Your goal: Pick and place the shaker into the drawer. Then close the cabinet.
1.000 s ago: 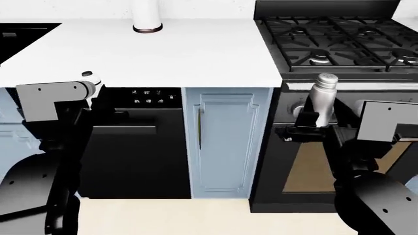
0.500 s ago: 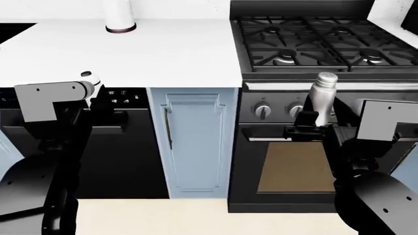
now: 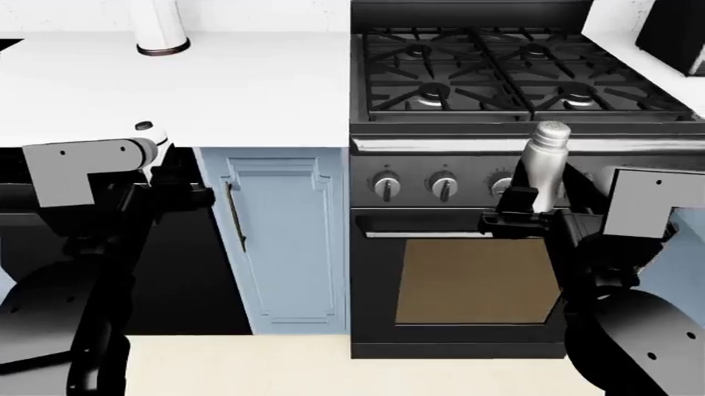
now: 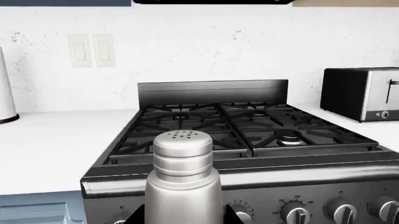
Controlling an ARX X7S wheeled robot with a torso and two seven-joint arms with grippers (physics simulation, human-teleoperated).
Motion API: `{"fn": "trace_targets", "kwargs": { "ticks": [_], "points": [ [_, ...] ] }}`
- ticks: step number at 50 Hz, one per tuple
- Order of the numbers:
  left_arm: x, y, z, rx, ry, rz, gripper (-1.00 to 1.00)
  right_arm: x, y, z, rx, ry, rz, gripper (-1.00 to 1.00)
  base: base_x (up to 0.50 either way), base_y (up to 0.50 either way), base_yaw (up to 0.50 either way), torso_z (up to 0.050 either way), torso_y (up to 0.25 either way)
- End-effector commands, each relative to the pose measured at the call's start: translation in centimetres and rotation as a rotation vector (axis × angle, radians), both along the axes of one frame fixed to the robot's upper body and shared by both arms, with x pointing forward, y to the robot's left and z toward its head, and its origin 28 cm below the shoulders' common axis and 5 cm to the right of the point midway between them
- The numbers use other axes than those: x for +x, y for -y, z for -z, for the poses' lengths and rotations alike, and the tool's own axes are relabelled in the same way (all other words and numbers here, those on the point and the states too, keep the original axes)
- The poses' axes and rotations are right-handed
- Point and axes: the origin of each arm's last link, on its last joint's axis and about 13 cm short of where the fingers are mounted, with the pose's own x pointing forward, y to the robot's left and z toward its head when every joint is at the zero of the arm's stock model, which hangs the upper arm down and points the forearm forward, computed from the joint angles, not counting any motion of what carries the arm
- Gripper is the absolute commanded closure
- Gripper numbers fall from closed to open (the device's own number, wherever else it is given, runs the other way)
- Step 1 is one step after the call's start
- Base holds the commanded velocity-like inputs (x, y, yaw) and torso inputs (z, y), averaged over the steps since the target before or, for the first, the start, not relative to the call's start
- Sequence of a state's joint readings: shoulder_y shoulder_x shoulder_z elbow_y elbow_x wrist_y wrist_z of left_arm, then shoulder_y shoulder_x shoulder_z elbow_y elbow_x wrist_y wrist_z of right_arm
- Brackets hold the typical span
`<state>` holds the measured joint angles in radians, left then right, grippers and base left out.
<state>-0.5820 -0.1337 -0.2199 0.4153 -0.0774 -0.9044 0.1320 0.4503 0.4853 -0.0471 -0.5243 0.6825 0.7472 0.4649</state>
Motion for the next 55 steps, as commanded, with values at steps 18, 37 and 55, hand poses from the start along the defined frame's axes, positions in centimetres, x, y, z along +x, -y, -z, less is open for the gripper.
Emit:
{"fn": "trace_targets", "kwargs": {
  "ticks": [18, 37, 55],
  "points": [
    [0.1, 0.1, -0.7, -0.004, 0.026, 0.005, 1.00, -0.1, 0.1, -0.7, -0.015, 0.020, 0.000, 1.00, 0.00, -0.44, 0.00, 0.001, 0.001],
    [-0.1, 0.3, -1.8, -0.003, 0.047, 0.009, 1.00, -0.2, 0.2, -2.0, -0.031, 0.048, 0.004, 1.00, 0.00, -0.45, 0.00, 0.001, 0.001],
    [-0.3, 0.3, -2.6, -0.002, 0.063, 0.012, 1.00, -0.5, 0.2, -3.0, -0.046, 0.066, 0.006, 1.00, 0.00, -0.45, 0.00, 0.000, 0.001]
  ]
}}
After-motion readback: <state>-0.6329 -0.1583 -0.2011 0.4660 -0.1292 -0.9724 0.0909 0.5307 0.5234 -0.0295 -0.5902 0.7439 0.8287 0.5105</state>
